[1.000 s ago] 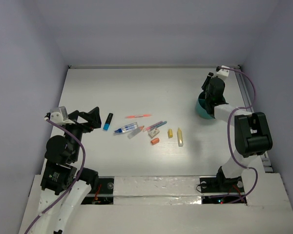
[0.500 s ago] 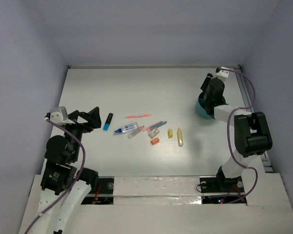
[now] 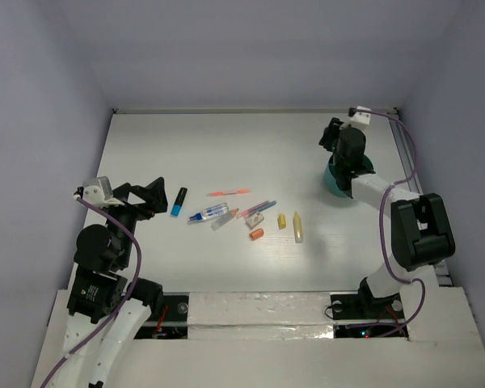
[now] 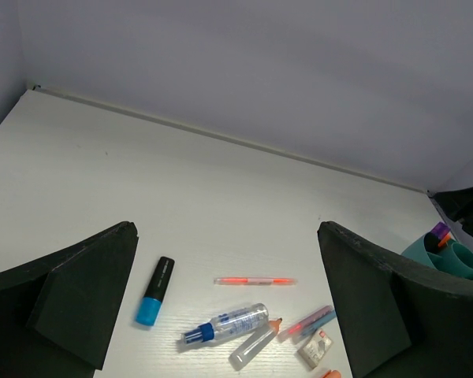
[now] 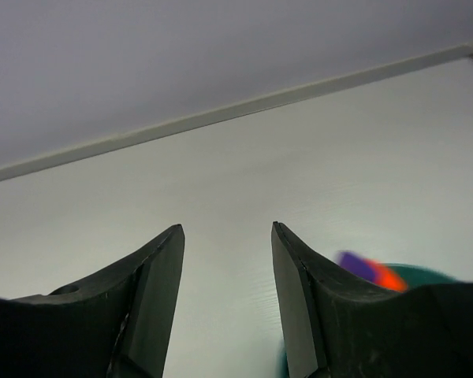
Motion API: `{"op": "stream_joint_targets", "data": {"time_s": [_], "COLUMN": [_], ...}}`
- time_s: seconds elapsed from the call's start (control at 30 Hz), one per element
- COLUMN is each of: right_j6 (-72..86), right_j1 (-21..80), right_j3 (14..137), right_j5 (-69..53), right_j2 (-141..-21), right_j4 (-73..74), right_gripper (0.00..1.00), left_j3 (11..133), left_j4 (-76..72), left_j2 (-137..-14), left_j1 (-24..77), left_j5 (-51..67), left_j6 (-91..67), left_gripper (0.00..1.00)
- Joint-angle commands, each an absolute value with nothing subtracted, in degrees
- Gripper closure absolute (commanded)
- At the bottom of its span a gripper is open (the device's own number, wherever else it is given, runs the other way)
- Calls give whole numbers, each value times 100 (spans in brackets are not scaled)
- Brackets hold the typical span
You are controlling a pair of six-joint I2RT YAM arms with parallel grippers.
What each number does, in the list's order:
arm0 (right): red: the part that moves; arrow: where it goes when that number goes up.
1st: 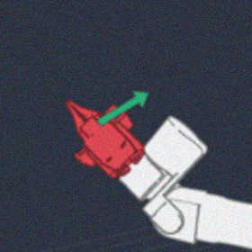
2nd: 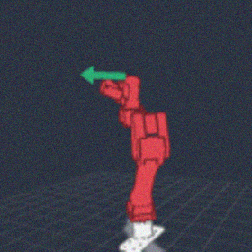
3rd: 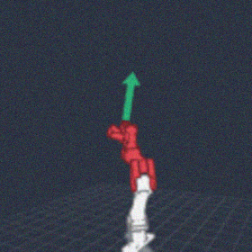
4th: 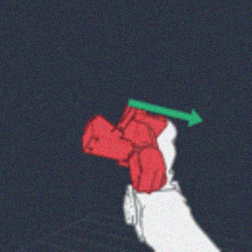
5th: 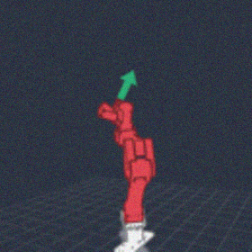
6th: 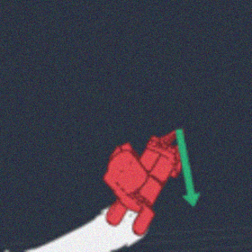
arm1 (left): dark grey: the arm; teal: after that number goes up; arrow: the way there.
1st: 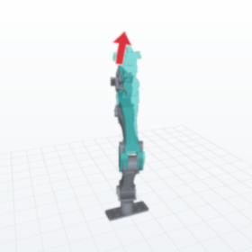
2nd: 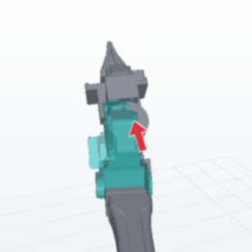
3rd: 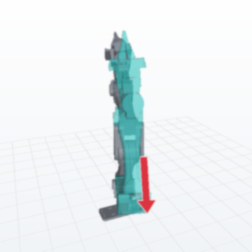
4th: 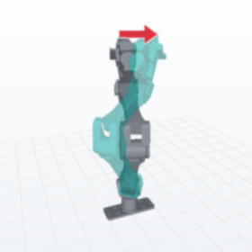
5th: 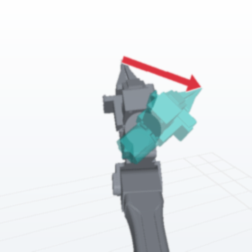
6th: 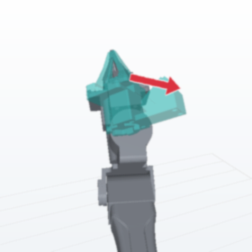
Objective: Sort the stationery into containers
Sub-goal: Place the pen in the storage box, then pick up the pen from the center of the board.
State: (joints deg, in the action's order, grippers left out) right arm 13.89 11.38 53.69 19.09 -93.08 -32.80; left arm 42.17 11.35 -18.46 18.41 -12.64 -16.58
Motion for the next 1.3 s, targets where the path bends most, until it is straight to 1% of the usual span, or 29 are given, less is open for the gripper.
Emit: {"op": "stream_joint_targets", "data": {"time_s": [0.0,0.13,0.3,0.33,0.4,0.47,0.5,0.67,1.0,1.13,1.27], "right_j6": [1538,1775,2170,2197,2215,2206,2215,2417,2698,2786,2900], "right_j1": [1818,2888,3734,3988,4226,4455,4665,5088,5520,5634,5687], "right_j3": [5940,6564,7487,7836,8216,8910,9156,10587,11803,12443,12700], "right_j5": [1338,907,396,300,229,185,202,220,413,500,729], "right_j2": [-9306,-9806,-10624,-10922,-11231,-11582,-11923,-12848,-13868,-14299,-14607], "right_j4": [-2788,-2261,-1750,-1584,-1407,-969,-819,297,1370,1616,1766], "right_gripper": [46,47,46,46,45,44,43,37,34,32,32], "left_j3": [4315,4324,4307,4307,4307,4315,4315,4315,4280,4271,4280], "left_j4": [800,782,747,738,738,738,730,729,738,756,791], "left_j2": [-1811,-1802,-1819,-1819,-1819,-1811,-1811,-1775,-1600,-1565,-1486], "left_j1": [1872,1819,1819,1819,1819,1819,1819,1819,1872,2003,2065], "left_j5": [-1266,-1257,-1248,-1231,-1222,-1213,-1213,-1143,-1046,-976,-1037], "left_j6": [-1608,-1608,-1617,-1626,-1626,-1626,-1635,-1635,-1687,-1714,-1714], "left_gripper": [1,1,1,1,1,1,1,1,1,1,1]}}
